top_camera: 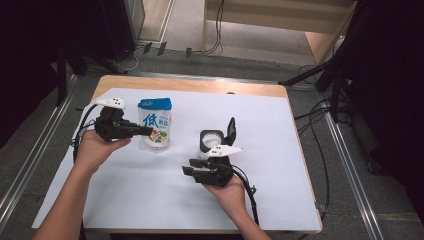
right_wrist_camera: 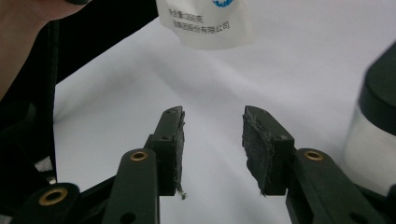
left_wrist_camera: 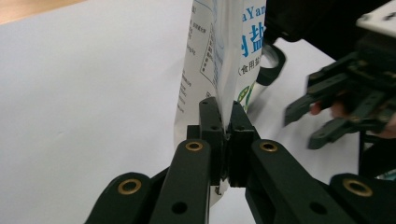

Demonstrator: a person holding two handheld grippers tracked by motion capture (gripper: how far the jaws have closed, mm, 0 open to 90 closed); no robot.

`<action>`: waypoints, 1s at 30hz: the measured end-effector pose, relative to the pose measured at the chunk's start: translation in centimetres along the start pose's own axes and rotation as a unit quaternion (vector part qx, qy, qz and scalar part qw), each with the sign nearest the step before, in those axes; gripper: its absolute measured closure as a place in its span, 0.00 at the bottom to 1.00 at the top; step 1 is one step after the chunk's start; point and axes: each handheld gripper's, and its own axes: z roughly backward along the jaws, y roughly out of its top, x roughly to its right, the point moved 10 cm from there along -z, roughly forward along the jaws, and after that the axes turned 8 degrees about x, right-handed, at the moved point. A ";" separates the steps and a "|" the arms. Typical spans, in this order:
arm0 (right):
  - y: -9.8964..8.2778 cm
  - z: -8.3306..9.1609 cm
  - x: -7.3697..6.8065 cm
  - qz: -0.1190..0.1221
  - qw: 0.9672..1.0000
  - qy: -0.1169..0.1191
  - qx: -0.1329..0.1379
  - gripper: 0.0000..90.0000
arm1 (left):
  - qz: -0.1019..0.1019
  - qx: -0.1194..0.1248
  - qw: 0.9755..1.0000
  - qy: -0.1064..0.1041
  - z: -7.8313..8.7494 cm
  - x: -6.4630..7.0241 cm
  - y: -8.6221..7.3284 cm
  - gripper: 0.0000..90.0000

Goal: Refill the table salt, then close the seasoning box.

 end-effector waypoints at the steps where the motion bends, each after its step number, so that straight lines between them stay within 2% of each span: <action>1: 0.0 0.4 0.1 0.001 1.000 -0.001 -0.001 0.66 | 0.003 0.000 1.000 0.004 -0.1 -0.3 0.0 0.99; 8: -0.7 2.7 1.2 0.020 1.000 -0.009 -0.018 0.65 | 0.031 0.008 0.999 0.030 -0.3 -2.6 -0.2 0.99; 11: -0.9 3.4 1.8 0.027 0.999 -0.013 -0.016 0.65 | 0.030 0.005 0.999 0.044 -0.2 -3.2 -0.4 0.99; 14: -0.9 3.7 2.3 0.031 0.999 -0.019 -0.015 0.65 | 0.034 0.008 0.998 0.047 -0.2 -3.7 -0.5 0.99; 17: -0.7 4.1 2.7 0.029 0.999 -0.024 -0.008 0.64 | 0.040 0.016 0.997 0.058 -0.2 -4.5 -0.5 0.99; 22: -0.8 4.9 3.4 0.025 0.999 -0.037 -0.005 0.64 | 0.052 0.037 0.996 0.066 -0.4 -5.6 -0.1 0.99; 30: -1.2 6.0 4.9 0.011 0.998 -0.062 -0.007 0.64 | 0.055 0.048 0.993 0.093 -1.0 -7.6 -0.5 0.99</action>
